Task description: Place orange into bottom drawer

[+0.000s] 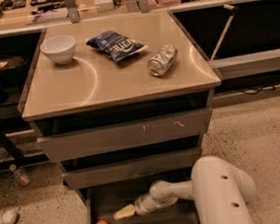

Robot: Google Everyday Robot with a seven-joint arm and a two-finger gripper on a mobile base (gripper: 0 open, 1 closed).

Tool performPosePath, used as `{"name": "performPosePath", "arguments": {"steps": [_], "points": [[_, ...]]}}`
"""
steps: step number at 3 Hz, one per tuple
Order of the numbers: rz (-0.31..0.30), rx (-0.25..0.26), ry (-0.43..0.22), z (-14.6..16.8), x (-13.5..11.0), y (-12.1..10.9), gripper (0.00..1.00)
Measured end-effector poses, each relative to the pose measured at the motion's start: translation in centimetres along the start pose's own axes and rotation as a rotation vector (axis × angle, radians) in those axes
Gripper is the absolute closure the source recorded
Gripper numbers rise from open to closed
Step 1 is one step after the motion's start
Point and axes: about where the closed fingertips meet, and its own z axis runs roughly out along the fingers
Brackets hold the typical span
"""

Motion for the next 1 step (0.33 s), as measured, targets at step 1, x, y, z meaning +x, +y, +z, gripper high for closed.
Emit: {"name": "performPosePath", "arguments": {"steps": [1], "points": [[0.0,0.0,0.0,0.0,0.0,0.0,0.0]]}}
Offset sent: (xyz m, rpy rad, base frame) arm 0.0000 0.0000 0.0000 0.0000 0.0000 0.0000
